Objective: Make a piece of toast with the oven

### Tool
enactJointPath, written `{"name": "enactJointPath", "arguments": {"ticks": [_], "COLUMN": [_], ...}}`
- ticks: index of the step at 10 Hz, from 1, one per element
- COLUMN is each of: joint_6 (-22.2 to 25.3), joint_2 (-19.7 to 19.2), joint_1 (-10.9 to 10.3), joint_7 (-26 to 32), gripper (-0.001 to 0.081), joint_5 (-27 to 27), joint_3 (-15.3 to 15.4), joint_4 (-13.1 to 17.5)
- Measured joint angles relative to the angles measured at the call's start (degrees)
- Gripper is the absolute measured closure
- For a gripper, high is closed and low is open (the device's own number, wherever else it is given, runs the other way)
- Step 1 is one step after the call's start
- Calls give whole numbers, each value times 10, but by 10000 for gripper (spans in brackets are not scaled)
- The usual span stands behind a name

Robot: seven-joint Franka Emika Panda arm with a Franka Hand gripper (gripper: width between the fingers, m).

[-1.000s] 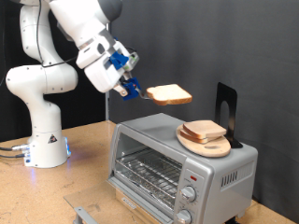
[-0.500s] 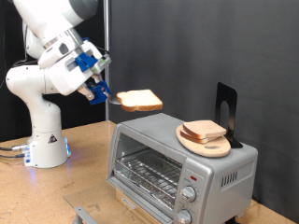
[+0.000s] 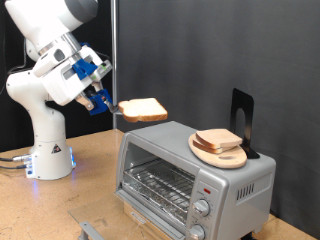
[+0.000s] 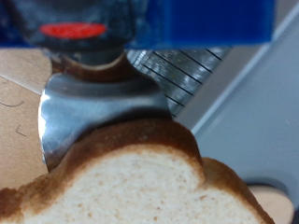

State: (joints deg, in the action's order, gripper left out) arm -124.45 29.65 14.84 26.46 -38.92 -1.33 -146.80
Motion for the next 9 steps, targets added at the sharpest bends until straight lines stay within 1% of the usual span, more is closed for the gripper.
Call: {"name": "enactJointPath", "arguments": {"ticks": [2, 4, 7, 9], "joint_6": [-62, -125, -201, -233], "joint_2": [-13, -43, -110, -152], "joint_1": [2, 2, 1, 0], "joint_7": [34, 86, 169, 197], "gripper": [312, 312, 312, 312], "joint_5": [0, -9, -58, -79], "joint_3": [-2, -13, -27, -27], "joint_4": [-32, -53, -58, -55]}}
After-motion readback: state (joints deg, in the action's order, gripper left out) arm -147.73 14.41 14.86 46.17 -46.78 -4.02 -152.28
